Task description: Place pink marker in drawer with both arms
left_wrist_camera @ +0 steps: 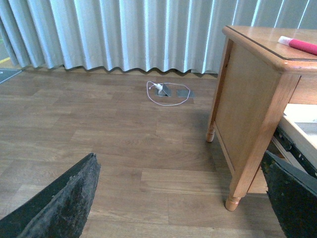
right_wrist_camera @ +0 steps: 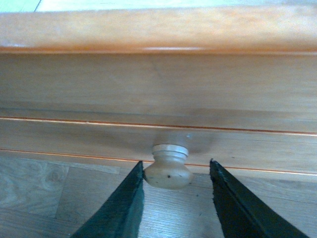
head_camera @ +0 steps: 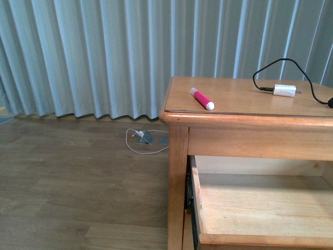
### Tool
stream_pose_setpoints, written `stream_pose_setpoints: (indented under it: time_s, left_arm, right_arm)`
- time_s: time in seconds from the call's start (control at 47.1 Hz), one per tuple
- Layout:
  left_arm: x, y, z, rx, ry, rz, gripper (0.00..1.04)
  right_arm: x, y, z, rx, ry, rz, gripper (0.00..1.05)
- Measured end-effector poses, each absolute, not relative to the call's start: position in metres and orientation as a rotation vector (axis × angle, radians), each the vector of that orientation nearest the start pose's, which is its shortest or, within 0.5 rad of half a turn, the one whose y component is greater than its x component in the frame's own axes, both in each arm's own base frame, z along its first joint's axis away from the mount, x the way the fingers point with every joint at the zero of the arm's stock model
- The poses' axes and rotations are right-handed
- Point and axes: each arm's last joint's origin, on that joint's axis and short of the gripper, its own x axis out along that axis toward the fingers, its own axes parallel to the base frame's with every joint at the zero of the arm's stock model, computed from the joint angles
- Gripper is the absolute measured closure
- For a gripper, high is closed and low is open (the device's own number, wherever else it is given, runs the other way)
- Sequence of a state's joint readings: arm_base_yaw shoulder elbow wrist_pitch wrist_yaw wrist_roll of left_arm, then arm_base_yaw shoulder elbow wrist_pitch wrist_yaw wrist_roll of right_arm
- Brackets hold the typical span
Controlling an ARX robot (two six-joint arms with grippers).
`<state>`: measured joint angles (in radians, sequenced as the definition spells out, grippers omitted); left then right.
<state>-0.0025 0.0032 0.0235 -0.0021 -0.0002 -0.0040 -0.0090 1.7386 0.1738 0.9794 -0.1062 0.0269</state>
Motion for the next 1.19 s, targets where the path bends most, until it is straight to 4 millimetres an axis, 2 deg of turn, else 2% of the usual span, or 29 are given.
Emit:
stream_pose_setpoints:
  time_s: [0.085,0.191,0.34,0.425,0.765,0.978,1.19]
  left_arm:
    - [0.096,0.0,0.171,-0.004,-0.018,-0.002,0.06]
    - [0.096,0.0,0.171,-0.004,-0.018,-0.002,0.06]
    - [0.096,0.0,0.171,-0.004,-0.018,-0.002,0.06]
    - [0.096,0.0,0.171,-0.004,-0.018,-0.002,0.06]
    - [0.096,0.0,0.171,-0.004,-0.018,-0.002,0.06]
    - [0.096,0.0,0.171,-0.004,-0.018,-0.002,0.06]
    - [0.096,0.0,0.171,-0.004,-0.018,-0.002,0.06]
  right_arm:
    - [0.204,-0.001,0.073,0.064,0.579,0.064,0.44]
    - [0.2,-0.005,0.087,0.075,0.573,0.031,0.26]
    - [0.191,-0.006,0.109,0.1,0.552,0.04,0.07]
    - [0.183,-0.006,0.125,0.11,0.521,0.063,0.09]
    - [0.148,-0.009,0.19,0.161,0.385,0.15,0.08]
    - [0.124,-0.012,0.203,0.157,0.351,0.195,0.08]
    - [0.122,-0.016,0.205,0.164,0.337,0.183,0.08]
